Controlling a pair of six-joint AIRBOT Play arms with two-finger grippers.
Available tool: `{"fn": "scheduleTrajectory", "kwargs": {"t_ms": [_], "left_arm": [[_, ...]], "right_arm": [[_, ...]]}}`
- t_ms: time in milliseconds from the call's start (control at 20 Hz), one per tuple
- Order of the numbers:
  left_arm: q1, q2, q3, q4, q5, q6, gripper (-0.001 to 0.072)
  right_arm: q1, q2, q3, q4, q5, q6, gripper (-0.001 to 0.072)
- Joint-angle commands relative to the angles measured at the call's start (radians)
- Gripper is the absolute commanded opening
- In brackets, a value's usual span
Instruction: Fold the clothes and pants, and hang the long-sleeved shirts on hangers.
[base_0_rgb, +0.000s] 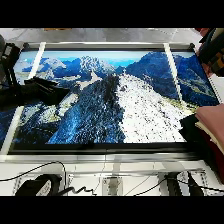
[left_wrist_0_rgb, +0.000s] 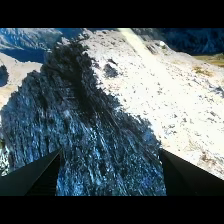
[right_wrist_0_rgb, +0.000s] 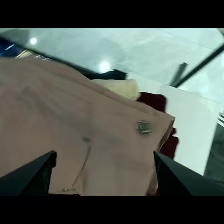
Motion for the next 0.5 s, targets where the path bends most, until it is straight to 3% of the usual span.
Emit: {"fn": "scheduleTrajectory", "kwargs": {"t_ms": [0, 50, 100, 200, 250, 450], "left_arm": [[0.001, 0.003, 0.001, 0.0, 0.0, 0.0, 0.0697], [0.001, 0.003, 0.001, 0.0, 0.0, 0.0, 0.0697], [0.001, 0.003, 0.001, 0.0, 0.0, 0.0, 0.0697], [0.001, 0.003, 0.001, 0.0, 0.0, 0.0, 0.0697], [0.001, 0.003, 0.001, 0.0, 0.0, 0.0, 0.0697], [0.001, 0.003, 0.001, 0.0, 0.0, 0.0, 0.0697]], "right_arm": [[-0.055, -0.006, -0.002, 0.017, -0.035, 0.061, 0.0664], [-0.055, -0.02, -0.002, 0.083, -0.031, 0.06, 0.0542], [-0.055, -0.035, -0.002, 0.155, -0.017, 0.06, 0.0362], [-0.017, -0.058, -0.018, 0.287, 0.021, 0.061, 0.0119], [0.023, -0.06, -0.035, 0.339, 0.021, 0.06, 0.0031], [0.323, -0.062, -0.076, 0.35, -0.03, 0.027, 0.0018]]}}
